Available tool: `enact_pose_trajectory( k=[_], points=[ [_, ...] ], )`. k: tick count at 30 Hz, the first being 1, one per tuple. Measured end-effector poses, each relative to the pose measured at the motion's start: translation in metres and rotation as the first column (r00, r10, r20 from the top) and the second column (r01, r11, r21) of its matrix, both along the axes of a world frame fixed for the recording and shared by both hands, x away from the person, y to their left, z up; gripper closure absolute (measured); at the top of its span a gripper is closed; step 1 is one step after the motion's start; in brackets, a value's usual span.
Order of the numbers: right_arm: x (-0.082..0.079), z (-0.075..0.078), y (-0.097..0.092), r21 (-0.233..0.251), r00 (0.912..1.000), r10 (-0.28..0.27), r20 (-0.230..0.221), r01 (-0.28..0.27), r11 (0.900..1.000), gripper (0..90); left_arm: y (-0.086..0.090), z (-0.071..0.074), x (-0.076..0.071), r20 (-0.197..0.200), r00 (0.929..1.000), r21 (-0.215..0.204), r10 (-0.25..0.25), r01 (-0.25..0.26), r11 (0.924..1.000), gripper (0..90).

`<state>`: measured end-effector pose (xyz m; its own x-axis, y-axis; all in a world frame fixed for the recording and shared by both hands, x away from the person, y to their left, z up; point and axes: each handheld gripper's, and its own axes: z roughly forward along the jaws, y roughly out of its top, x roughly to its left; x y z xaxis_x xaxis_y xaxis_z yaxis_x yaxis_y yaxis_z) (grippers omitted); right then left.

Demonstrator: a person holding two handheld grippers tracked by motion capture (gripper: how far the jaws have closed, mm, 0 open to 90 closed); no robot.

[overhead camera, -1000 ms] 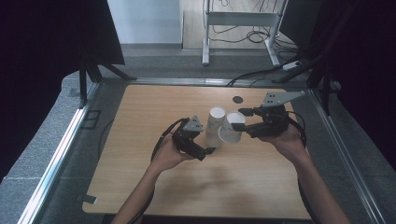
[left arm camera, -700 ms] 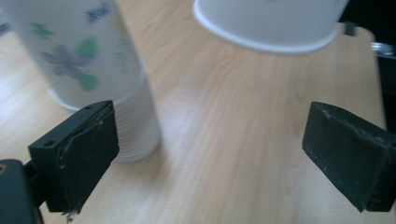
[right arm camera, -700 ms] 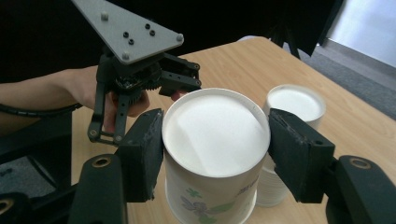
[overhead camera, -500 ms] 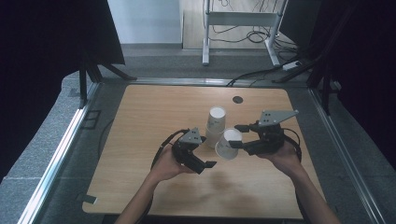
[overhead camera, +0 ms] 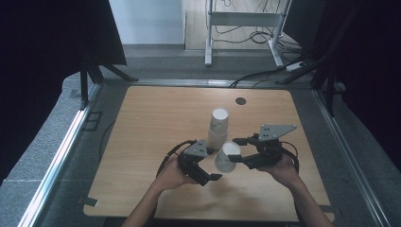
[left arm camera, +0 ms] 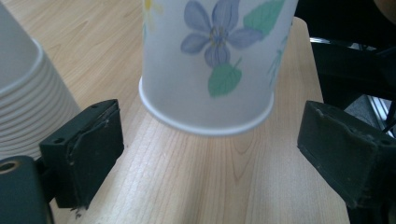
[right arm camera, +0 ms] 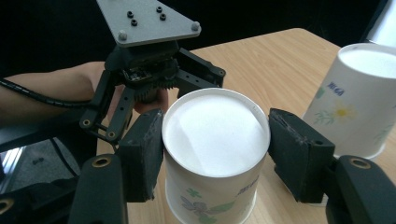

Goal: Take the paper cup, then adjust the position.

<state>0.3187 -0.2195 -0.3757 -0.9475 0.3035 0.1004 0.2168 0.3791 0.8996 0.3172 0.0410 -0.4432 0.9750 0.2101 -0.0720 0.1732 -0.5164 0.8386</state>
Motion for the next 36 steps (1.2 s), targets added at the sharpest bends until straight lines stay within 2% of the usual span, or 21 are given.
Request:
enact_pose_trajectory(
  k=[5,13,21,24,36],
  points=[
    [-0.001,-0.009,0.004,0.006,0.9998,0.016,-0.009,-0.016,0.9999,37.5,-0.004,-0.006,0.000,0.001,0.9999,-0.015,-0.014,0.014,0.9998,10.0],
    [-0.002,-0.013,0.007,0.016,0.9994,0.031,-0.013,-0.030,0.9994,37.5,-0.007,-0.011,0.000,-0.002,0.9997,-0.028,-0.024,0.024,0.9993,13.5],
    [-0.003,-0.015,0.009,0.017,0.9992,0.038,-0.016,-0.038,0.9991,37.5,-0.009,-0.015,0.000,0.006,0.9997,-0.019,-0.024,0.024,0.9995,15.1],
    [-0.002,-0.015,0.010,0.018,0.9991,0.039,-0.017,-0.039,0.9991,37.5,-0.009,-0.015,0.000,0.013,0.9995,-0.016,-0.027,0.028,0.9995,19.2],
    [-0.002,-0.015,0.010,0.006,0.9989,0.041,-0.024,-0.041,0.9992,37.3,-0.010,-0.014,-0.001,0.027,0.9992,0.009,-0.031,0.030,0.9995,24.8]
  ],
)
